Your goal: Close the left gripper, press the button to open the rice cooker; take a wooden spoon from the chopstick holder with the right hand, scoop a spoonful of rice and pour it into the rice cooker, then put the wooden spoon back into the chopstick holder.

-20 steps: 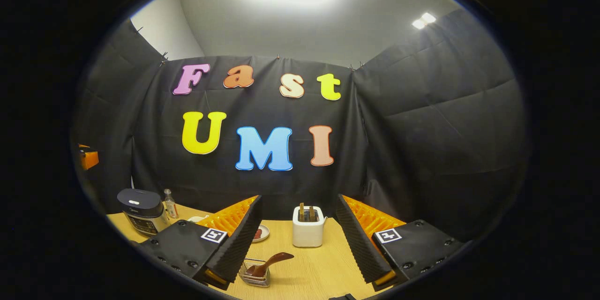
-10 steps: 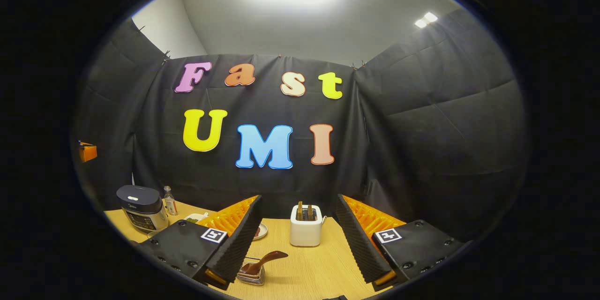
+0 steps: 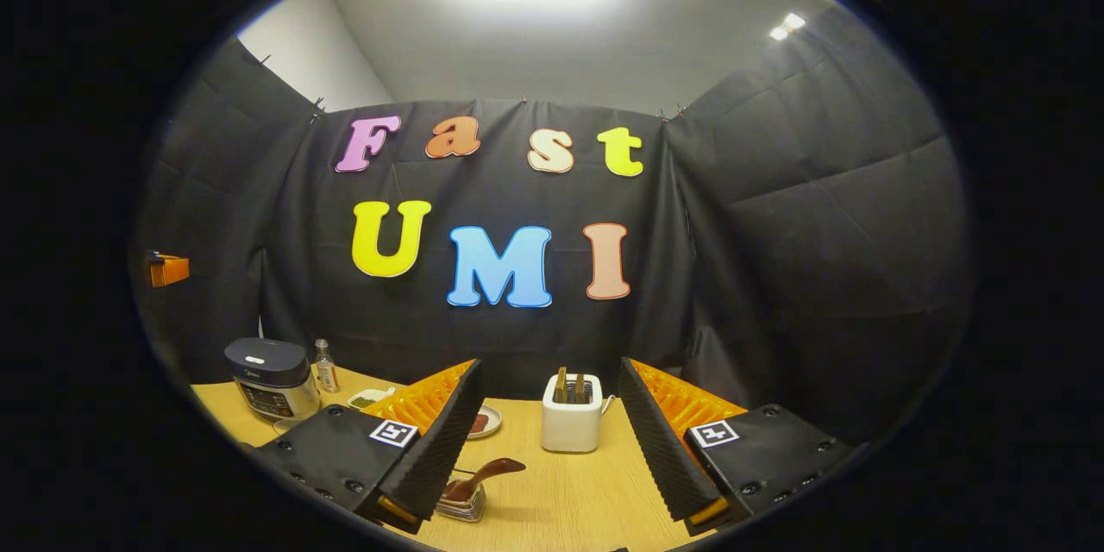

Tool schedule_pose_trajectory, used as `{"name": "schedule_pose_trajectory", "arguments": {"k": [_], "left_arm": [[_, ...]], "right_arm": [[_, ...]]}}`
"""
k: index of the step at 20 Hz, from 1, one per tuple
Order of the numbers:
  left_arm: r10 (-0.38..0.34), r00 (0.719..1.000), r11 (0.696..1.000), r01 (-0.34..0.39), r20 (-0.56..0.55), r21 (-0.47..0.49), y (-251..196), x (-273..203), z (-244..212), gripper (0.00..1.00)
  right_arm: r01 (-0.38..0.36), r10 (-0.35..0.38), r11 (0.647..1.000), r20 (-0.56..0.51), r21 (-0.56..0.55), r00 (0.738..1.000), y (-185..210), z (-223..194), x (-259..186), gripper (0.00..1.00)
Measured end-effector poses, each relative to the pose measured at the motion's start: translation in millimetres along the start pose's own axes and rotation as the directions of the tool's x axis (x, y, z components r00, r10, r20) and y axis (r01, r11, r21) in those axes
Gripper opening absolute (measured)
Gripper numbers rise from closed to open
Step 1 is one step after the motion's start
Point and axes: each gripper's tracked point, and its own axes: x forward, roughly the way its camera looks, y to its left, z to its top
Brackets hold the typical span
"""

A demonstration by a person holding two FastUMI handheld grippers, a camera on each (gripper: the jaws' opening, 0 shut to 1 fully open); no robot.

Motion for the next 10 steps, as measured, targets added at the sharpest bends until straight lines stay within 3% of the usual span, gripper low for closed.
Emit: {"name": "schedule_pose_trajectory", "arguments": {"k": [5, 10], "left_arm": [[0.013, 1.000, 1.000, -0.013, -0.022, -0.002, 14.3, 36.8, -9.2, 0.01], [-0.024, 0.998, 0.999, 0.022, -0.058, -0.037, 22.0, 82.1, -35.7, 0.01]], "right_arm": [[0.015, -0.015, 1.000, 0.018, -0.001, 1.000, 1.5, 5.1, 4.1, 0.98], [0.080, -0.081, 0.997, 0.018, 0.006, 0.997, 5.8, 7.4, 10.7, 0.98]]}}
